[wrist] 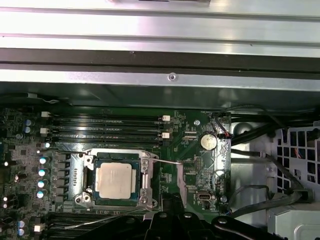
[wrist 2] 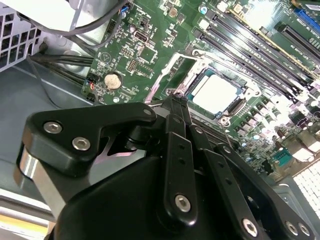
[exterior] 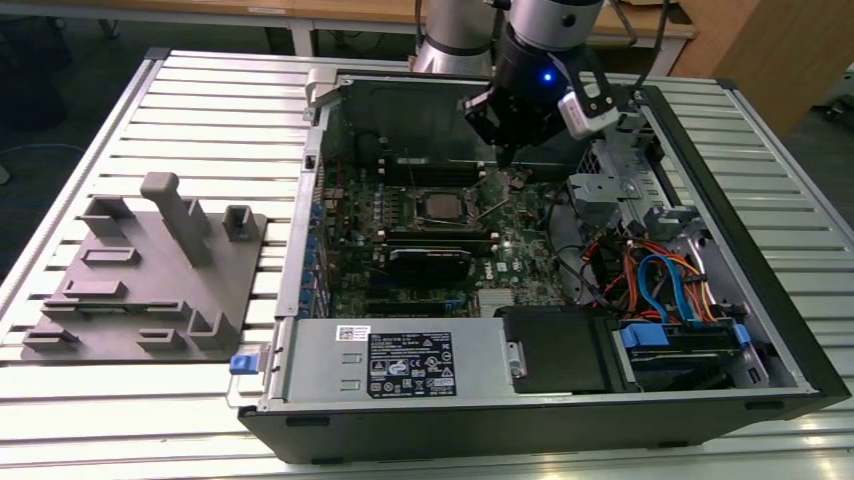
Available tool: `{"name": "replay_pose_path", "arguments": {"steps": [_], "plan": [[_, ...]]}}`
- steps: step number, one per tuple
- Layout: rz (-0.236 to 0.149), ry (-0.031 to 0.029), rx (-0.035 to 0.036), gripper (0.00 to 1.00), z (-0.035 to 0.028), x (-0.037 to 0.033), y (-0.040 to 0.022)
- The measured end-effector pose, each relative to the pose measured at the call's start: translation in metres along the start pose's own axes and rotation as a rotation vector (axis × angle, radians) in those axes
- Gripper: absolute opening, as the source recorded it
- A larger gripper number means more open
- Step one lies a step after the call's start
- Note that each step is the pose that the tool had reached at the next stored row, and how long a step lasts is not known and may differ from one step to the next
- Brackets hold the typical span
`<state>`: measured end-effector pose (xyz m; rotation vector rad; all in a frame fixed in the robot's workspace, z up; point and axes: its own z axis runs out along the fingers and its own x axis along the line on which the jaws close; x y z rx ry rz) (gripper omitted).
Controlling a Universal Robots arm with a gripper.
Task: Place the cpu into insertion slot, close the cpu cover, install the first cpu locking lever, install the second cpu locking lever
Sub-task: 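Close the cpu cover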
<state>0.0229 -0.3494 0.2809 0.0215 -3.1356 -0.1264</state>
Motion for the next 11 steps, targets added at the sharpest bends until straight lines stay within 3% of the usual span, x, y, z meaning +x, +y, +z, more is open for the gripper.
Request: {"name": "replay_pose_path", "arguments": {"steps": [11], "plan": [[0.0,0.0,0.0002,0.1,0.0079,-0.0039,-0.0007]]}}
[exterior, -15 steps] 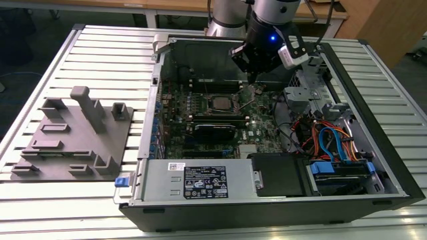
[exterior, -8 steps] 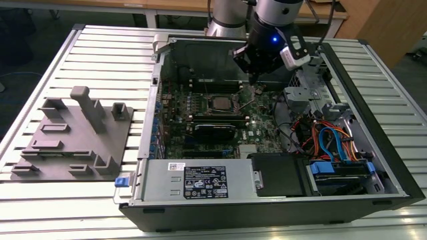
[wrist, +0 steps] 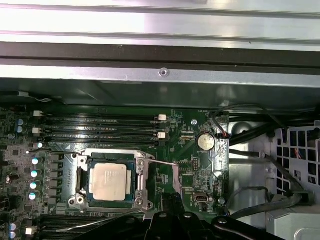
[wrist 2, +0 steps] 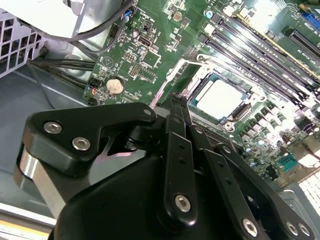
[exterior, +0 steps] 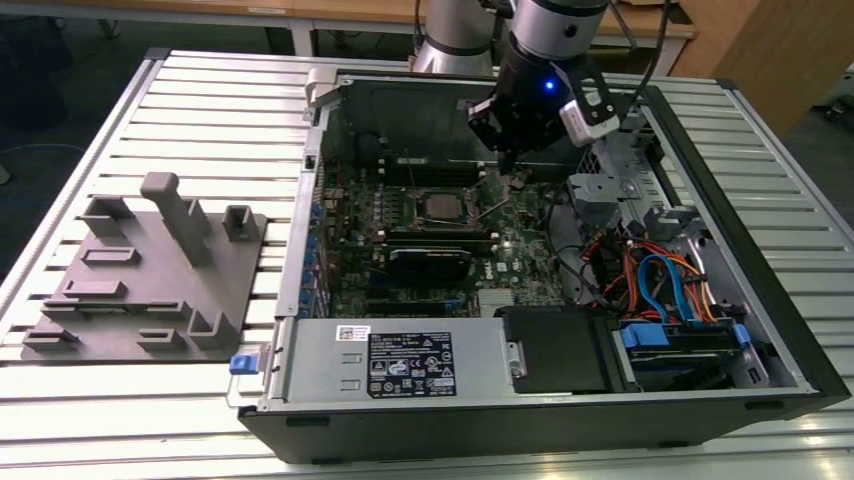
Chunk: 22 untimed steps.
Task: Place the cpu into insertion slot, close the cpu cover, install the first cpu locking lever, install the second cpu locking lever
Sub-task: 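Close the cpu cover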
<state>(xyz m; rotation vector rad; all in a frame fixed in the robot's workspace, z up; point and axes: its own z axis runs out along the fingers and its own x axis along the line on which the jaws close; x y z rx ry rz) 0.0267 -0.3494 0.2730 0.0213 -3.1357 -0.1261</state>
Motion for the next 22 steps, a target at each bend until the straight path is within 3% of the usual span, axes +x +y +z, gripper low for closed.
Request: {"name": "replay_pose_path", "arguments": {"steps": [13,22], "plan": [[0.0,0.0,-0.0001,0.1,0.004,-0.0008,-0.0003],[0.0,0.0,0.0,0.1,0.0097,-0.0105,-0.0008]]}}
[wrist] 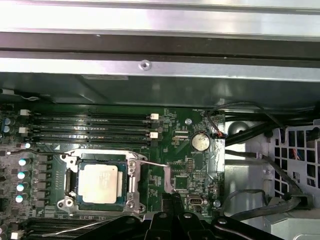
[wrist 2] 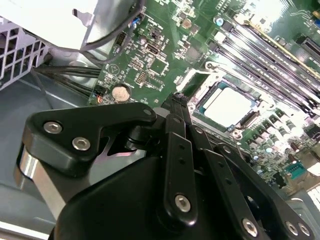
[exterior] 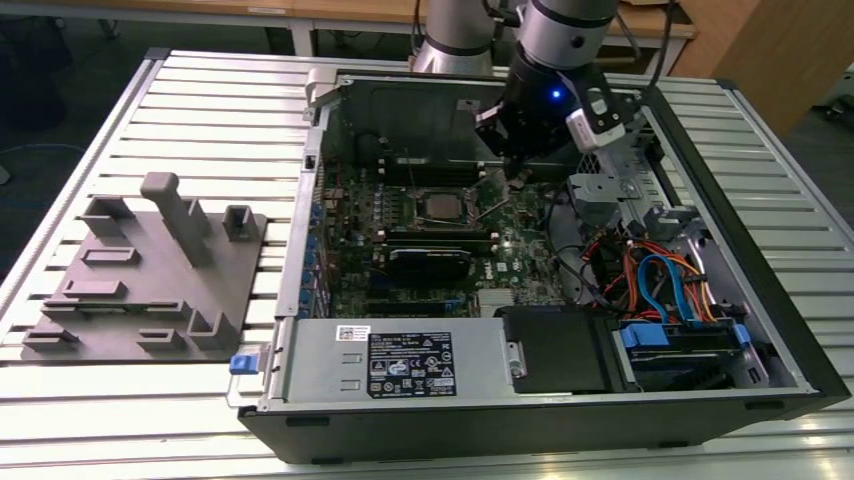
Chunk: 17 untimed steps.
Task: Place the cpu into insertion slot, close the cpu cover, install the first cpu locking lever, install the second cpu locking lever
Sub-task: 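Close the cpu cover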
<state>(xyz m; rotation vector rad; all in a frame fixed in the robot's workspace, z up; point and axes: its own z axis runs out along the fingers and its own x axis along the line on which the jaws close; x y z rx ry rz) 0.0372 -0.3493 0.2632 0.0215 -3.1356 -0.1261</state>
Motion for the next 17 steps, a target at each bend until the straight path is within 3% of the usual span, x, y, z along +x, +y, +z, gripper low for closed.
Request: {"name": "replay_pose_path", "arguments": {"steps": [9,17], "plan": [[0.0,0.0,0.0,0.1,0.005,-0.0095,-0.0005],[-0.007,0.001,-0.0013,0.1,0.0111,-0.0107,-0.001]]}}
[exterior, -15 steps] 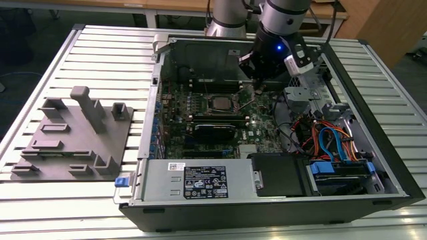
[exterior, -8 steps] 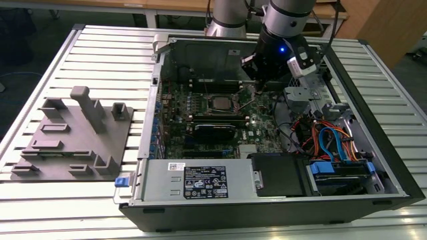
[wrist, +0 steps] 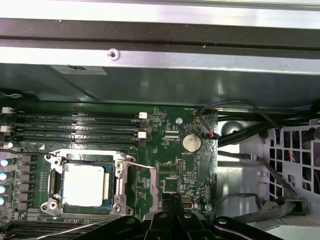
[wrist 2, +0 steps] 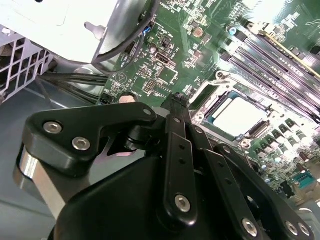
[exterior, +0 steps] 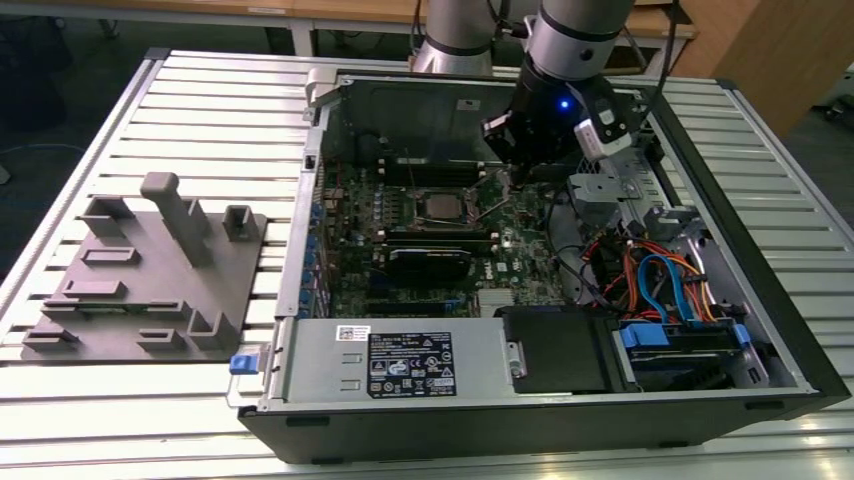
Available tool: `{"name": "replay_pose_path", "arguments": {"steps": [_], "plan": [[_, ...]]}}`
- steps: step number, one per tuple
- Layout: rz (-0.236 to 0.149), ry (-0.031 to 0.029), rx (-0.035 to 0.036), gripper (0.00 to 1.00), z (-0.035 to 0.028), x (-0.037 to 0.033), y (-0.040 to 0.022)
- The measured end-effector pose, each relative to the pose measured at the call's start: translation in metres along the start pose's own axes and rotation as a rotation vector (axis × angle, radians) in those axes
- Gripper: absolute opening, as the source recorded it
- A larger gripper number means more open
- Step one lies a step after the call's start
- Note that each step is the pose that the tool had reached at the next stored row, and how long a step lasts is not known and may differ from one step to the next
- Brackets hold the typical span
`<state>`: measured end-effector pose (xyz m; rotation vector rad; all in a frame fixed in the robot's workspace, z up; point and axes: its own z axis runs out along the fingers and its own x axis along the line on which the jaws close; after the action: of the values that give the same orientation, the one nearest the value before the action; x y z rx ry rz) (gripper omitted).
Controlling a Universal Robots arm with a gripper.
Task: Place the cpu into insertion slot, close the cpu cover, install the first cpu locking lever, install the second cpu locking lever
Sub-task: 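Close the cpu cover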
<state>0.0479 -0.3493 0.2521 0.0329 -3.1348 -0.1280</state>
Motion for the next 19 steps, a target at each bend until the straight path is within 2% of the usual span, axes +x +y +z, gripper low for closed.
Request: {"name": "replay_pose_path", "arguments": {"steps": [6,19], "plan": [[-0.001,0.0011,0.0002,0.1,0.003,0.0005,-0.0002],[-0.001,0.0011,-0.001,0.1,0.0035,0.0095,0.0001]]}}
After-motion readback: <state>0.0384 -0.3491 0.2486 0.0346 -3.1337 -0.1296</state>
